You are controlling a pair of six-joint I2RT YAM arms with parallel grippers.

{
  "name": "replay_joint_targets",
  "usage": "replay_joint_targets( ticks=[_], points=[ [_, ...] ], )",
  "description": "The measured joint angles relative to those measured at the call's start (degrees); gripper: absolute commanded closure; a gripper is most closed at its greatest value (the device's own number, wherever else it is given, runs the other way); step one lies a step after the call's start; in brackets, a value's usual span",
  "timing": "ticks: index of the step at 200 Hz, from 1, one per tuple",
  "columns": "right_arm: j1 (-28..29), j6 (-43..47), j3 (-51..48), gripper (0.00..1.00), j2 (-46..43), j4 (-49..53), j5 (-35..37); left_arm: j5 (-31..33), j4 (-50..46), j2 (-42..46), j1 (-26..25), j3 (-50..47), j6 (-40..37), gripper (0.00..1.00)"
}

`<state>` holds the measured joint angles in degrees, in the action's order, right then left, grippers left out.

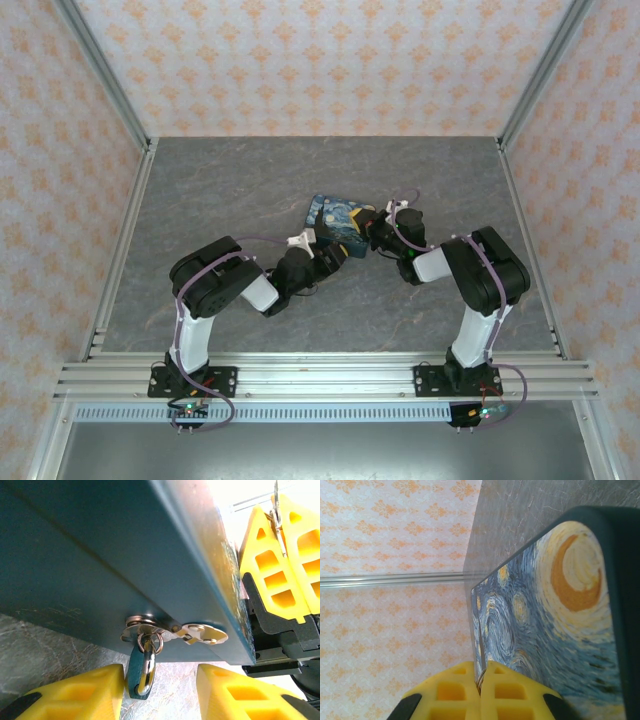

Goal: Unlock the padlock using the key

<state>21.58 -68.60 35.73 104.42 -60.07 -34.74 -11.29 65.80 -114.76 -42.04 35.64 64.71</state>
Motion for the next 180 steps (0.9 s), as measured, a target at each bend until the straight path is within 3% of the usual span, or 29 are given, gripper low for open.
replay_joint_targets(
  ticks=[95, 180],
  points=[
    [0.0, -0.42, 0.0, 1.0, 0.33, -0.52, -0.02, 4.07, -16.96, 3.74, -1.07, 4.81, -1.81, 0.65],
    [0.0, -0.85, 0.0, 1.0, 0.85, -1.68, -0.07, 6.05, -19.54, 3.85, -1.38, 5.62, -2.21, 0.72]
  ],
)
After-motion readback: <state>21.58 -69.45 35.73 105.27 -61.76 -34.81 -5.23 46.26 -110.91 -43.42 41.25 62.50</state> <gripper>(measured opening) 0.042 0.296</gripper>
